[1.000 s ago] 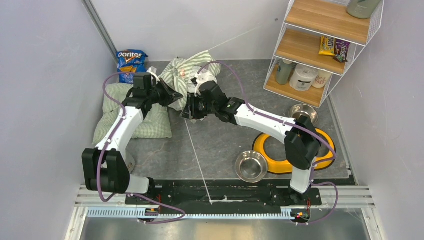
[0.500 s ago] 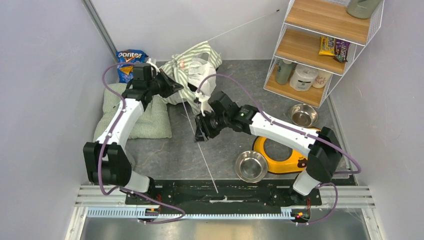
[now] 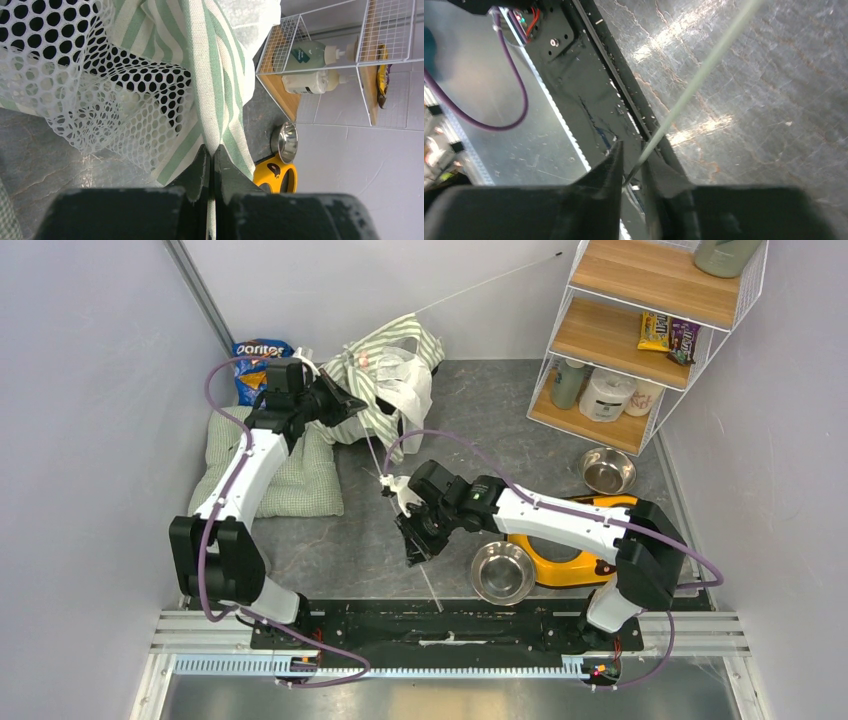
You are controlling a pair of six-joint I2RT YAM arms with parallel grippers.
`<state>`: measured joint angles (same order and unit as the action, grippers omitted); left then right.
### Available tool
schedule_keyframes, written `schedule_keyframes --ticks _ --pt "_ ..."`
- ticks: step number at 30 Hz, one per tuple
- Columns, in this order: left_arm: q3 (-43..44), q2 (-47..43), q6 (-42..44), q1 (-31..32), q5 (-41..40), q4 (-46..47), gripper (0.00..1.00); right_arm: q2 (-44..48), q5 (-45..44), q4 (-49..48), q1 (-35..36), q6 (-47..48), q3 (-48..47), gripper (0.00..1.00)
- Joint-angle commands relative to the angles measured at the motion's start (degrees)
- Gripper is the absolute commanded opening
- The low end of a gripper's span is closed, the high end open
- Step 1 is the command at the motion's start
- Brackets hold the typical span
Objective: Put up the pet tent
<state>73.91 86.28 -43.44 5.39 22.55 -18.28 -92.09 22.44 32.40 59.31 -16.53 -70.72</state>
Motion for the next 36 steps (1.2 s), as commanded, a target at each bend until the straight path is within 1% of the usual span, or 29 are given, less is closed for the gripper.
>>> schedule_keyframes --ticks 1,2,6,7,8,9,11,12,13,14,16,17,18,20,24,29,33,36 --pt "3.7 1.49 2.27 -1.08 -6.02 6.09 0.02 1.18 0.14 -0.5 0.37 1.54 -0.59 0.12" --pt "3.91 1.55 2.67 -1.04 -5.98 5.86 0.02 1.21 0.02 -0.94 0.38 1.24 -0.8 0.0" --pt "4.88 1.71 4.82 -1.01 -5.93 4.01 0.02 2.7 -1.62 -4.48 0.37 0.06 -1.31 0.0" --pt "5.12 1.69 5.42 -1.08 -5.93 3.64 0.04 3.17 -1.89 -5.79 0.37 -0.39 -1.27 0.0" --pt "5.25 1.61 6.0 -1.06 -5.98 3.45 0.1 3.67 -2.04 -6.9 0.38 -0.95 -1.31 0.0" --pt "5.43 1.36 6.46 -1.1 -6.02 3.28 0.22 4.04 -2.05 -7.92 0.37 -1.44 -1.59 0.0" --pt "5.93 1.11 8.01 -1.06 -5.93 3.21 0.33 4.56 -1.62 -9.57 0.37 -2.63 -2.33 0.0" --pt "6.26 0.87 8.53 -1.1 -6.06 3.12 0.44 4.8 -1.52 -10.23 0.39 -2.97 -2.69 0.0" --pt "6.7 0.75 9.14 -1.13 -6.37 3.12 0.58 4.97 -1.35 -10.67 0.39 -3.25 -2.83 0.0" --pt "7.06 0.46 9.76 -1.13 -6.54 3.08 0.69 5.23 -1.53 -10.8 0.37 -3.26 -3.22 0.0" --pt "8.26 -0.05 11.05 -1.1 -7.16 3.14 0.83 5.52 -1.95 -10.88 0.37 -3.3 -3.73 0.0" --pt "8.75 -0.27 11.57 -1.11 -7.52 3.17 0.89 5.52 -2.1 -10.9 0.39 -3.35 -3.96 0.0" --pt "9.41 -0.4 12.26 -1.13 -7.8 3.12 0.91 5.41 -2.18 -10.97 0.37 -3.72 -4.22 0.0" --pt "10.58 -0.87 13.55 -1.13 -8.12 2.69 0.91 5.26 -2.13 -11.39 0.37 -4.24 -4.81 0.0" --pt "11.38 -2.73 15.32 -1.09 -9.61 2.29 0.92 5.15 -4.92 -13.11 0.28 -5.65 -6.06 0.0" --pt "11.17 -6.62 17.1 -1.25 -11.76 1.7 0.91 4.53 -6.93 -19.19 -0.14 -9.19 -6.25 0.0" --pt "9.41 -11.43 17.9 -1.21 -13.09 2.03 0.86 4.38 -8.83 -24.83 -0.16 -12.85 -4.47 0.0" --pt "5.3 -16.51 19.11 -1.25 -14.85 3.31 0.83 4.21 -10.29 -27.62 -0.24 -15.3 -3.54 0.0"
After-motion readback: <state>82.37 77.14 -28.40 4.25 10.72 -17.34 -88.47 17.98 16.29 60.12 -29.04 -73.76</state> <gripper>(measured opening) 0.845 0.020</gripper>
